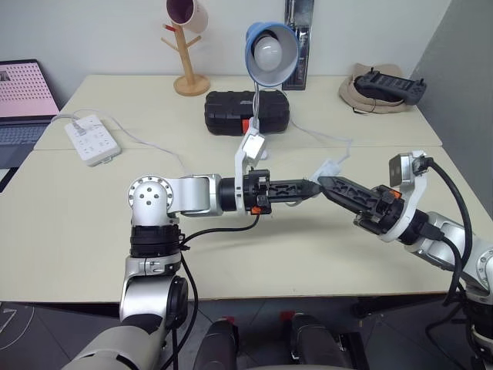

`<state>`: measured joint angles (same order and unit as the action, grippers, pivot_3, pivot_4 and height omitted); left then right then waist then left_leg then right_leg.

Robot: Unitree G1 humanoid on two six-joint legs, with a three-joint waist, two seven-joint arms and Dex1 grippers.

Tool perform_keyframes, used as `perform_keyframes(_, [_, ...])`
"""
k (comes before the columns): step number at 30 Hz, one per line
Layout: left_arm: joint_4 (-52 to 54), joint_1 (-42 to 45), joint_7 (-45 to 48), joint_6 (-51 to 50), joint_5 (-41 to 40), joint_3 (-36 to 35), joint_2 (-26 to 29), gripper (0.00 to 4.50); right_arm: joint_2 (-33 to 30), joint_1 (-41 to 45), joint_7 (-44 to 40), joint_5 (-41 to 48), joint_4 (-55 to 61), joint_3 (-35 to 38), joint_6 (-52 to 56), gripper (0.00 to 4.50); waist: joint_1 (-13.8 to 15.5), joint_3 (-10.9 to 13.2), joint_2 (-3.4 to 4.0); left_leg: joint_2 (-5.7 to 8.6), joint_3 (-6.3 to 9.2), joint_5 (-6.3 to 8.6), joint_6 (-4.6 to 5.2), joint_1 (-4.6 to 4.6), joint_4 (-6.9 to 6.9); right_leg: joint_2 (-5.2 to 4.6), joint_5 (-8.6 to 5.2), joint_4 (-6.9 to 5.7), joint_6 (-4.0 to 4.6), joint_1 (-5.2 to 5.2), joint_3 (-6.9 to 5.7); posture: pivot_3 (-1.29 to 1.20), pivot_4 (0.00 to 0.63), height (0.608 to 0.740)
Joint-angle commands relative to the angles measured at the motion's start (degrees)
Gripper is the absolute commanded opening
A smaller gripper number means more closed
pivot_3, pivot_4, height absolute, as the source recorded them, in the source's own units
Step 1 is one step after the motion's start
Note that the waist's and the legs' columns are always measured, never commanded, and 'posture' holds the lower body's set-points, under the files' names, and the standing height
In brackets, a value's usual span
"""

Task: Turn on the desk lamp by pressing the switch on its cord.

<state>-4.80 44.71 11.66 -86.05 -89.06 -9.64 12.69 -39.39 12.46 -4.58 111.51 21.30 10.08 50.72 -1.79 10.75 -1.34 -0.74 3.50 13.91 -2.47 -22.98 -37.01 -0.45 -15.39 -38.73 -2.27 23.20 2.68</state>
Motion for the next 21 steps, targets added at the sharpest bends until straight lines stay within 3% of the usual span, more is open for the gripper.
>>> perform_keyframes(1, [1.5, -0.5, 1.2, 1.3, -1.2, 0.7, 1.0, 0.4, -0.6, 0.9, -1.3, 1.5, 0.5, 0.8, 0.3, 1.7, 0.0, 0.0, 0.0, 0.0, 0.0, 0.0, 0.0, 0.0, 0.0, 0.0, 0.0, 0.0, 0.0, 0.0, 0.0, 0.0, 0.15, 0.74])
perform_keyframes(7, [2.3, -2.2, 3.3, 2.0, -0.3, 1.8, 2.1, 0.4, -1.0, 0.9, -1.7, 1.5, 0.0, 1.0, 0.5, 0.63, 0.0, 0.0, 0.0, 0.0, 0.0, 0.0, 0.0, -0.01, 0.01, 0.0, 0.0, 0.02, 0.0, 0.0, 0.0, 0.0, 0.15, 0.74])
perform_keyframes(21, [1.6, 0.1, 3.2, 3.8, -1.6, 3.6, 2.9, 0.4, -3.5, 0.5, -2.7, -1.4, 1.8, 1.1, 1.5, 0.52, 0.0, 0.0, -0.01, 0.0, 0.01, 0.0, 0.0, -0.03, 0.02, 0.0, 0.0, 0.09, 0.0, 0.0, -0.01, 0.0, 0.15, 0.74])
